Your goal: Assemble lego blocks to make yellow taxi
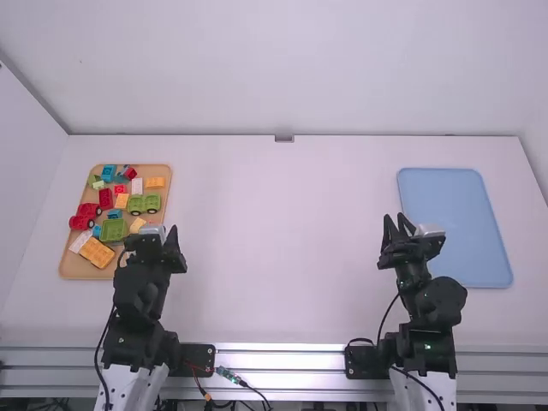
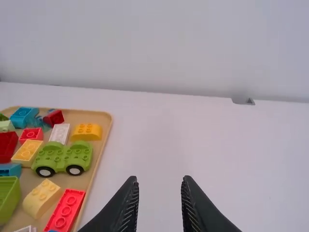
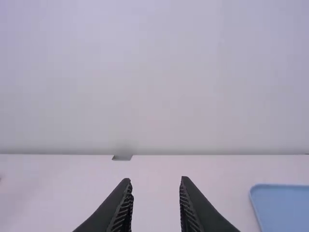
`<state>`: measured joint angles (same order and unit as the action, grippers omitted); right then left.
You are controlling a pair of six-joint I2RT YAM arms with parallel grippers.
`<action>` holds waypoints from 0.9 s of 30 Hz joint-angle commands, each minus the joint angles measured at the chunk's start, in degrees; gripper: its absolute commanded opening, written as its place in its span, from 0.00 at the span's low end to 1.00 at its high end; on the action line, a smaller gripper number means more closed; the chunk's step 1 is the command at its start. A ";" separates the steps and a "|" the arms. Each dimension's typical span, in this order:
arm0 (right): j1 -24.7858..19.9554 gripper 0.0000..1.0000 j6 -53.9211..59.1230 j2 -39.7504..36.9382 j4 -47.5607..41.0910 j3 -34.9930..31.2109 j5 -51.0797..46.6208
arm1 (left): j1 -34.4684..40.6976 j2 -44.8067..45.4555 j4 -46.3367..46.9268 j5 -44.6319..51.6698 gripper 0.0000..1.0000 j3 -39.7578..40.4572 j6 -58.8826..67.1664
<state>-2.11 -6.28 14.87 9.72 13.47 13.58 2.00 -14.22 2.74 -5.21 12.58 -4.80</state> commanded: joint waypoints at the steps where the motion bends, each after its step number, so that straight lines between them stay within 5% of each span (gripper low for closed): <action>1: -0.15 0.29 -2.27 1.87 -0.02 3.43 2.86 | 0.28 -1.05 -0.57 -1.73 0.26 2.74 -1.95; 27: 1.31 0.71 -2.49 25.89 3.41 27.02 1.40 | 0.22 -22.14 -2.78 -1.73 0.63 23.82 -2.29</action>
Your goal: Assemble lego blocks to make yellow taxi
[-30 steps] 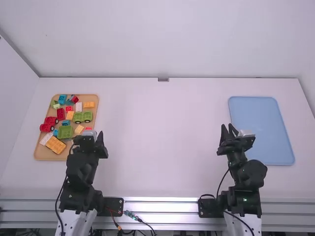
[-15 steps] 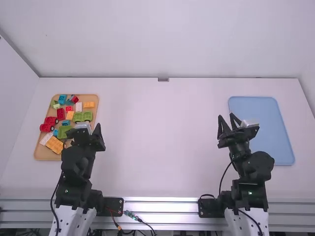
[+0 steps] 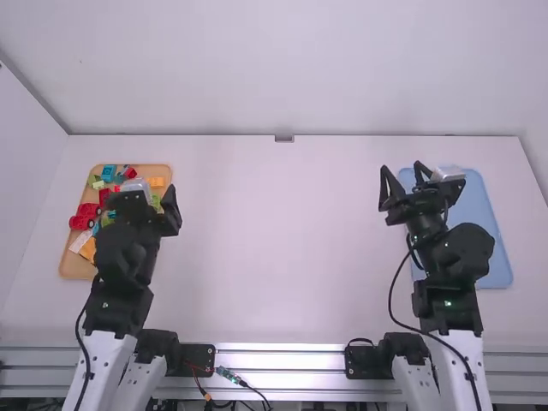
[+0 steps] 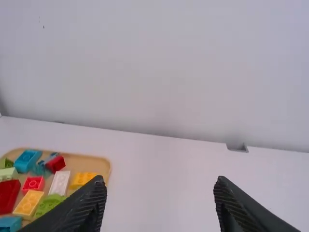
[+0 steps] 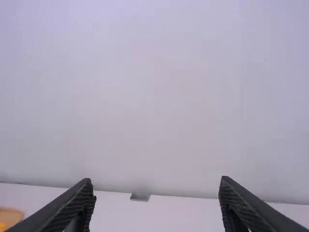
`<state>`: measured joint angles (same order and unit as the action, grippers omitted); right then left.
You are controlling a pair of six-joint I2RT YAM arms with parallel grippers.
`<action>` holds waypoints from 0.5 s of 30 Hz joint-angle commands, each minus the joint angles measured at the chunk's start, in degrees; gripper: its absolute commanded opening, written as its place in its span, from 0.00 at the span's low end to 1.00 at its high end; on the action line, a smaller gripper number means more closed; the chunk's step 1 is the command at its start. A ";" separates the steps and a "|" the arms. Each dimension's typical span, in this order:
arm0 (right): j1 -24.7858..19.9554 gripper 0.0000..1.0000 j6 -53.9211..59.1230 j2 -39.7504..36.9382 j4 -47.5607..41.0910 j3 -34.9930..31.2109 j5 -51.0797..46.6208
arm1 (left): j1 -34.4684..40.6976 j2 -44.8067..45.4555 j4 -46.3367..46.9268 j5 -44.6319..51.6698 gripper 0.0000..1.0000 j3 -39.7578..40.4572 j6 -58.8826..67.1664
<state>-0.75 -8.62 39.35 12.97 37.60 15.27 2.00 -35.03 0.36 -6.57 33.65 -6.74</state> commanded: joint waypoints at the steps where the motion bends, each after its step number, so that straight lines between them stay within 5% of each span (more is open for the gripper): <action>1: -0.04 0.72 -0.13 2.47 0.22 2.89 -0.28 | 0.33 -2.42 -0.63 -0.37 0.65 3.67 -0.35; 15: 0.13 0.94 -0.20 14.77 0.07 2.86 -5.92 | 0.20 -15.68 -3.67 -0.55 0.88 3.67 -0.35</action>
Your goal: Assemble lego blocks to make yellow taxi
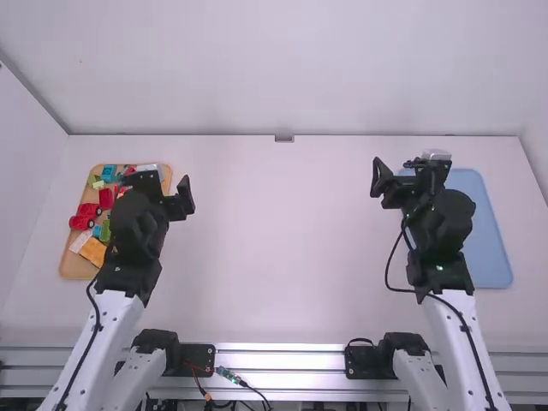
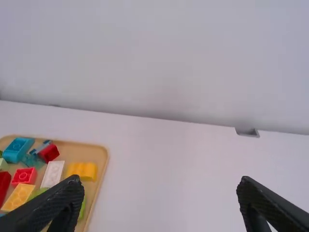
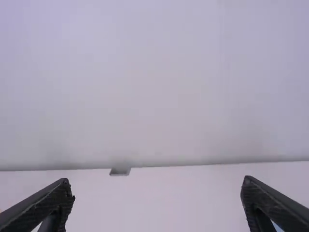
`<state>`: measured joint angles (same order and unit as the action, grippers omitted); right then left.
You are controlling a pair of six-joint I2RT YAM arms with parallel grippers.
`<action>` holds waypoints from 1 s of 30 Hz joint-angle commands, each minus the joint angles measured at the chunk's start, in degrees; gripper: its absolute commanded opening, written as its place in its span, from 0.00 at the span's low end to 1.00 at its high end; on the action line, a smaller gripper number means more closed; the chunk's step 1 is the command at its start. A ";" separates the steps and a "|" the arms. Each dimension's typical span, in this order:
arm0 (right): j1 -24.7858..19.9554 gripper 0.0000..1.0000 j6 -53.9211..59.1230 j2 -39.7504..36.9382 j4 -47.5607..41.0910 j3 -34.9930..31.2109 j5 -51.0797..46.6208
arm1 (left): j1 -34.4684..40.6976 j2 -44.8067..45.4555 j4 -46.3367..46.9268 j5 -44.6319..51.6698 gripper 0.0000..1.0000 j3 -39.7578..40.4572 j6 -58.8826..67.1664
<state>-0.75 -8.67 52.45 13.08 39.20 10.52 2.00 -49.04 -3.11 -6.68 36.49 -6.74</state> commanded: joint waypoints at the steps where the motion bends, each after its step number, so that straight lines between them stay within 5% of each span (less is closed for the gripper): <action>1: 0.20 0.95 -0.04 2.17 -0.31 1.27 -1.18 | 0.24 -2.20 -0.22 -0.46 0.89 0.83 -0.37; 10: 0.09 0.99 5.01 7.82 -2.62 1.29 0.86 | 0.24 -8.12 2.16 -3.60 0.99 0.85 -4.29; 21: 0.31 0.99 7.67 13.74 -5.60 4.16 6.19 | 0.20 -11.30 5.85 -10.40 0.99 1.16 -11.08; 30: 4.75 0.99 11.37 18.33 -7.34 7.02 5.57 | -1.82 -11.30 11.62 -16.17 0.99 5.01 -14.93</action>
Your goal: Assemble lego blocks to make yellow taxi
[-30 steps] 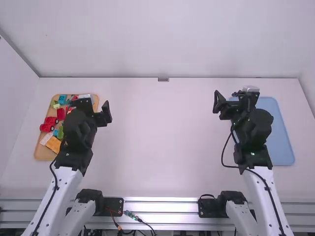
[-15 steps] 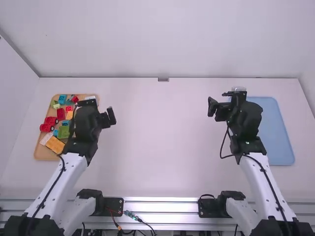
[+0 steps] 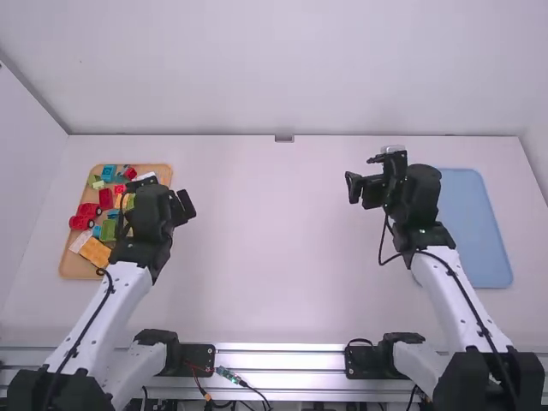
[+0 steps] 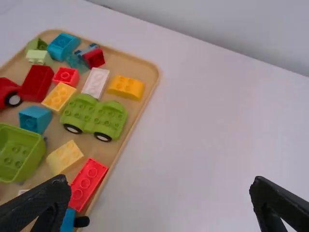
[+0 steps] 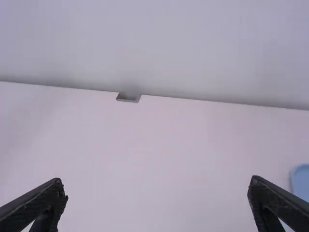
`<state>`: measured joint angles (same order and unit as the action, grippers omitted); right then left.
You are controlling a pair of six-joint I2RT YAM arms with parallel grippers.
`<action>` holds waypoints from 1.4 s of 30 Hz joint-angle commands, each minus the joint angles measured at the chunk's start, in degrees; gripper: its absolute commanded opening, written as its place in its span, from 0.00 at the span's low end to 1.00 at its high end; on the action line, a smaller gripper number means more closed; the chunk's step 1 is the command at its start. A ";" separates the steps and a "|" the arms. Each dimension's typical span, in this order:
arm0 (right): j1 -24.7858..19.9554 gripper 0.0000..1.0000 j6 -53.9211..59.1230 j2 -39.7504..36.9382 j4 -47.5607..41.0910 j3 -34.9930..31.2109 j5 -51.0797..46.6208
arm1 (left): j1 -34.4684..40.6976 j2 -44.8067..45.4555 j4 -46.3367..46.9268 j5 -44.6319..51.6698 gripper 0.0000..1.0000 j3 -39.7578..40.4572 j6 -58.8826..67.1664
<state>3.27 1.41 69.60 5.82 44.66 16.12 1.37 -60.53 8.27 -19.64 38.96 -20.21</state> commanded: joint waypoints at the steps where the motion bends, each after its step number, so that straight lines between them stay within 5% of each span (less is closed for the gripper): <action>1: 1.32 0.99 2.56 1.18 -0.13 1.55 0.00 | -1.80 0.20 0.85 -3.83 0.99 3.04 -1.46; 15: 5.58 0.99 7.34 0.96 -0.13 1.55 -5.68 | -20.41 0.20 8.67 9.21 0.99 5.18 -1.42; 27: 5.71 0.99 7.37 0.96 0.94 1.55 -5.64 | -20.68 0.20 4.32 8.88 0.99 2.38 -1.40; 34: 6.19 0.99 7.34 0.96 2.62 1.55 -5.64 | -20.76 -0.39 5.67 -2.59 0.99 2.21 -7.43; 42: 6.17 0.99 7.34 0.96 3.34 1.55 -5.49 | -27.58 -11.67 6.63 -0.04 0.99 5.12 -6.49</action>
<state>9.26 9.06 70.54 8.86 44.73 10.76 -23.70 -69.54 14.57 -20.32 42.09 -26.79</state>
